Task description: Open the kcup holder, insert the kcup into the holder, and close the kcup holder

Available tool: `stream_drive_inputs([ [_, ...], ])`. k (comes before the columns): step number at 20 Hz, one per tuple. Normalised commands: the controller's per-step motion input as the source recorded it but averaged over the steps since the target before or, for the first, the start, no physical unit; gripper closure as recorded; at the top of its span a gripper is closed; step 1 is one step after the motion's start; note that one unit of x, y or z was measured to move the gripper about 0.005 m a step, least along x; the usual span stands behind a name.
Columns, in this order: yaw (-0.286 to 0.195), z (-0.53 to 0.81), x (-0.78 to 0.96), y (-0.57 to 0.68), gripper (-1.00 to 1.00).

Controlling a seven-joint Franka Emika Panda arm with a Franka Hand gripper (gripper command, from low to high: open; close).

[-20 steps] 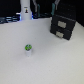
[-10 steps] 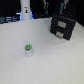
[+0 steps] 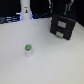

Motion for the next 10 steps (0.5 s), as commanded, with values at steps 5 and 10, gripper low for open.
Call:
stream_drive_inputs([
  [5, -0.157, -0.26, -0.31, 0.64, -1.0],
  [10, -0.149, -0.28, -0.3, 0.6, -1.0],
])
